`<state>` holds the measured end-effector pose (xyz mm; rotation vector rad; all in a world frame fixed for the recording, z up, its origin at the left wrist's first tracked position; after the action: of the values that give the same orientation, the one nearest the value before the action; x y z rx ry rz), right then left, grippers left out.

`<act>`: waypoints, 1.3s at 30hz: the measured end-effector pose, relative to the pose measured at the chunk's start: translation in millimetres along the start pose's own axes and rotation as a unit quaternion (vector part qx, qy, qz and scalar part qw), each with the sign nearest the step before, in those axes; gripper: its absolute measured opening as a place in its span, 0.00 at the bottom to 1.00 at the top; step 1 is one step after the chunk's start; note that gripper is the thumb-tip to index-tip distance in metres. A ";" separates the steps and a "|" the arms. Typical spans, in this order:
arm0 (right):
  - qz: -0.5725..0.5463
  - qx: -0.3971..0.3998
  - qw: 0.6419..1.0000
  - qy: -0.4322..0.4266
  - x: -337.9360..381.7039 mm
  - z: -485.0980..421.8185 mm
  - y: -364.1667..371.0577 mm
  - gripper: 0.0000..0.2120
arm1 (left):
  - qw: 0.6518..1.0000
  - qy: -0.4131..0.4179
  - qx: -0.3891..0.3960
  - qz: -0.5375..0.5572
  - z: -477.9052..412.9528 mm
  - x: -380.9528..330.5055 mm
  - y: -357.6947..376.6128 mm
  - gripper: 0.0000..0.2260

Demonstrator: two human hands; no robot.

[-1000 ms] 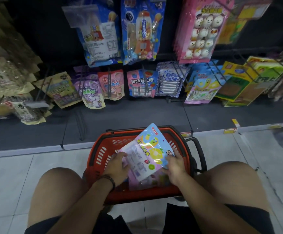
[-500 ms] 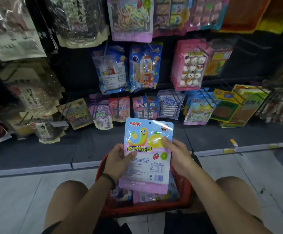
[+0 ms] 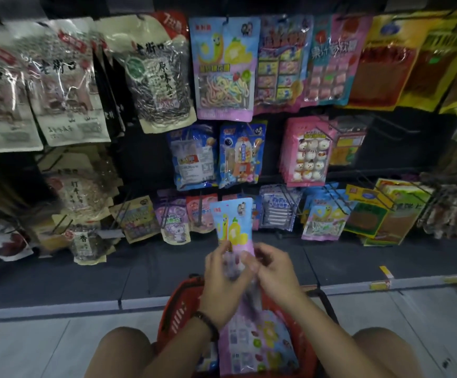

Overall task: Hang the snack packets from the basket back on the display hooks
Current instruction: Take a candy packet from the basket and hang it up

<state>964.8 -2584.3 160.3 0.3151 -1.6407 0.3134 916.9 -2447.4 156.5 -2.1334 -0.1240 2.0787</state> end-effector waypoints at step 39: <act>0.053 -0.105 0.988 -0.105 248.5 -199.5 -59.2 0.10 | 0.978 0.124 -0.153 0.067 -197.5 -248.9 -129.0 0.08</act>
<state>1148.5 -2567.0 426.8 0.1048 -1.8853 0.1895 1113.1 -2374.1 427.9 -2.6303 -0.2937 1.9458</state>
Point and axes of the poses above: each hand's wrist, its own z-axis away from the middle knuckle, its own y-axis out of the palm, x = y × z, the point moved 1 cm from there along -z, towards the middle knuckle, and after that the axes turned 12 degrees about x, right-handed, at the moved point
